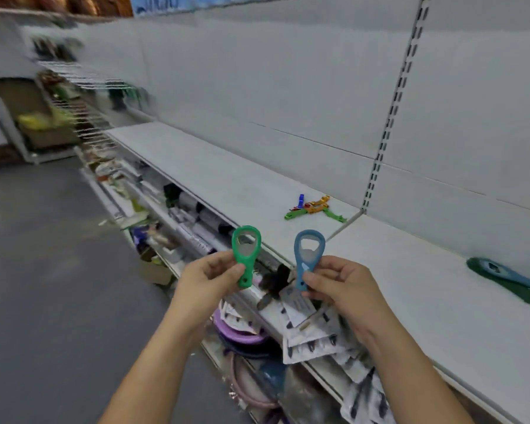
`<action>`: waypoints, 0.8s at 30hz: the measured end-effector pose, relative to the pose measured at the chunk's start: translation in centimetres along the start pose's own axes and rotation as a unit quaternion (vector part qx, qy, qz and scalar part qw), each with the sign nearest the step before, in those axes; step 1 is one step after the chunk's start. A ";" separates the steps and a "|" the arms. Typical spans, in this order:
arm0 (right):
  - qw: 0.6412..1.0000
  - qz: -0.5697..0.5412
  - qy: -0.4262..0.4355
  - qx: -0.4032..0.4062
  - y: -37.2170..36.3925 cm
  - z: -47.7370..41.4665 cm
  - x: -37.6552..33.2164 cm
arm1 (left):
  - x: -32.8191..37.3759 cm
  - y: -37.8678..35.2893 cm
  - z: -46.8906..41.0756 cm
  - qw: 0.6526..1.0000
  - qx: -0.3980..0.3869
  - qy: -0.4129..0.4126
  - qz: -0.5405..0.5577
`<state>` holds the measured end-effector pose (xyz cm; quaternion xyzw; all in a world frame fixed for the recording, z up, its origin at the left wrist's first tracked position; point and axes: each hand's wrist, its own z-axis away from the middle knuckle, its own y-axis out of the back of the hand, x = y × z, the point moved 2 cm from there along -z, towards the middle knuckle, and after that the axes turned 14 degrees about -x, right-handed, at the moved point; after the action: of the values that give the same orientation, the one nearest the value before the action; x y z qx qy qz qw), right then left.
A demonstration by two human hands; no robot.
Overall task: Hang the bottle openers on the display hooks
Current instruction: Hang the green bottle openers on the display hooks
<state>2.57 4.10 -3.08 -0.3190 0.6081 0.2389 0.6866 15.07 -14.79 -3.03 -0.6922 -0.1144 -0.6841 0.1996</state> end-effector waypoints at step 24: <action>0.968 0.028 -0.084 -0.236 -42.7 -33.4 10.5 | -1.6 47.9 -4.8 0.959 0.278 -0.005 0.053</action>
<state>11.88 -49.99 -9.04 -0.4335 0.4830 0.4209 0.6338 31.34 -59.54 -10.43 -0.6180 -0.2645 -0.6102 0.4194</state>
